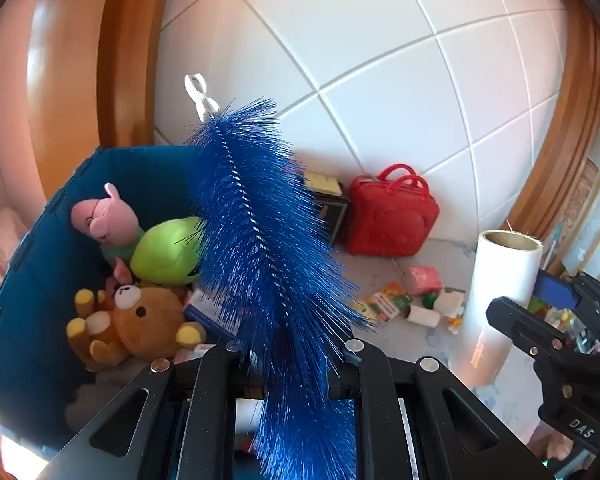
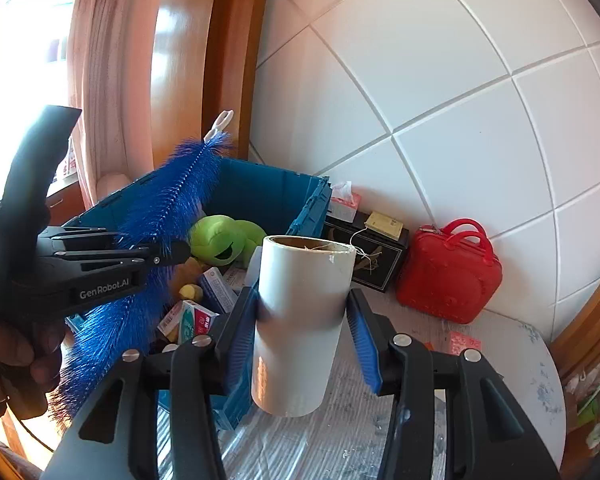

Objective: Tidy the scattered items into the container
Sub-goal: 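Lower the blue brush and paper roll into the crate and open both tools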

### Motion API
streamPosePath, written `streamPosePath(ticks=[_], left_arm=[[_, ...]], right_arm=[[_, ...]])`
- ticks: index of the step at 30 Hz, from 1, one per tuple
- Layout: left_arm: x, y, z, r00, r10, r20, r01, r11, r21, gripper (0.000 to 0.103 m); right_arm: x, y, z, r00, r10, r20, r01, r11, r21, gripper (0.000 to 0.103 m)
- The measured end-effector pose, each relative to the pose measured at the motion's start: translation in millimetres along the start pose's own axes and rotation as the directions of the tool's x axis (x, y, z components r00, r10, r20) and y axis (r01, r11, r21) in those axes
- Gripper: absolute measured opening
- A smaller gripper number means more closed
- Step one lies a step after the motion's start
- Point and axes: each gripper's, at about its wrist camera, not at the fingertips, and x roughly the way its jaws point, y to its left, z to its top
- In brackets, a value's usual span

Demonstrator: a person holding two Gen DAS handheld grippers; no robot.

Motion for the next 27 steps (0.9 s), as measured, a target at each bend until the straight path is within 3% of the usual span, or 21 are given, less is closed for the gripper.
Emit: streamPosePath(ticks=[18, 27], left_arm=[[-13.6, 88.1, 31.9, 0.997, 0.074, 0.022, -0.073, 0.997, -0.034, 0.016], [-15.3, 114.3, 53.9, 0.995, 0.077, 0.057, -0.075, 0.996, -0.043, 0.016]], right_arm=[[44.4, 72.4, 43.8, 0.990, 0.137, -0.021, -0.137, 0.990, -0.016, 0.045], [52.8, 90.3, 51.6, 0.989, 0.147, -0.015, -0.147, 0.989, -0.023, 0.045]])
